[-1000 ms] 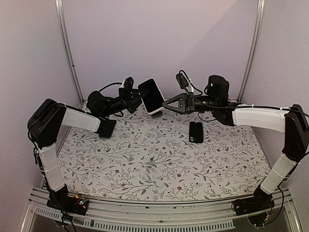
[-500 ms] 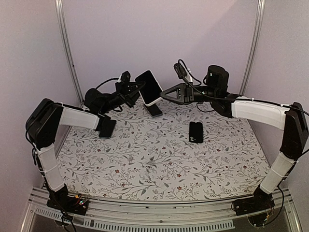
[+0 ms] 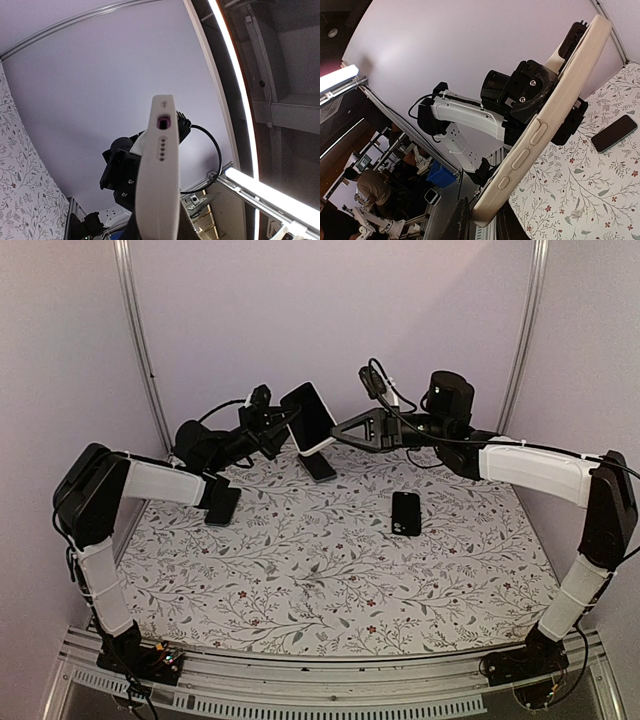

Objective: Take the phone out of the phone case
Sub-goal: Remove the bottom right corner of the phone case from the phone.

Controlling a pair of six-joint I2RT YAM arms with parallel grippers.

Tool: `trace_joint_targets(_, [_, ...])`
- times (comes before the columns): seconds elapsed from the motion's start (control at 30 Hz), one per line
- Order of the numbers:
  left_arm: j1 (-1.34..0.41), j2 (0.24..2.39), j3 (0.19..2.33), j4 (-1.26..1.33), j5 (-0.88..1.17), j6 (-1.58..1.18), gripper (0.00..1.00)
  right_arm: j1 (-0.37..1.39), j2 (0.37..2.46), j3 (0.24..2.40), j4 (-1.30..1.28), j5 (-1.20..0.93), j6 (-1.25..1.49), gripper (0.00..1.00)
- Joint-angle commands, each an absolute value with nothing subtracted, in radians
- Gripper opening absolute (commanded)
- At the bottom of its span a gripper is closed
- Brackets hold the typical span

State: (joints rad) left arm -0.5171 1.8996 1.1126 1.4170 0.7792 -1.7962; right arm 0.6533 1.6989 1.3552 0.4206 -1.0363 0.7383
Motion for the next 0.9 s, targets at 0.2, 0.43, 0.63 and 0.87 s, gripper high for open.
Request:
trace_joint_targets(0.2, [-0.624, 1.971, 1.115, 1.261, 0.877, -1.814, 0.0, 0.723, 1.693, 1.435, 0.64, -1.059, 0.651, 0.13])
trace_joint_targets(0.43, [-0.636, 1.985, 1.145, 1.262, 0.892, -1.827, 0.0, 0.722, 1.692, 1.428, 0.636, -1.052, 0.636, 0.15])
trace_joint_targets(0.63, [-0.641, 1.989, 1.143, 1.282, 0.891, -1.847, 0.0, 0.723, 1.693, 1.426, 0.625, -1.044, 0.626, 0.16])
trace_joint_targets(0.87, [-0.643, 1.988, 1.14, 1.316, 0.881, -1.87, 0.0, 0.722, 1.694, 1.422, 0.58, -1.025, 0.601, 0.2])
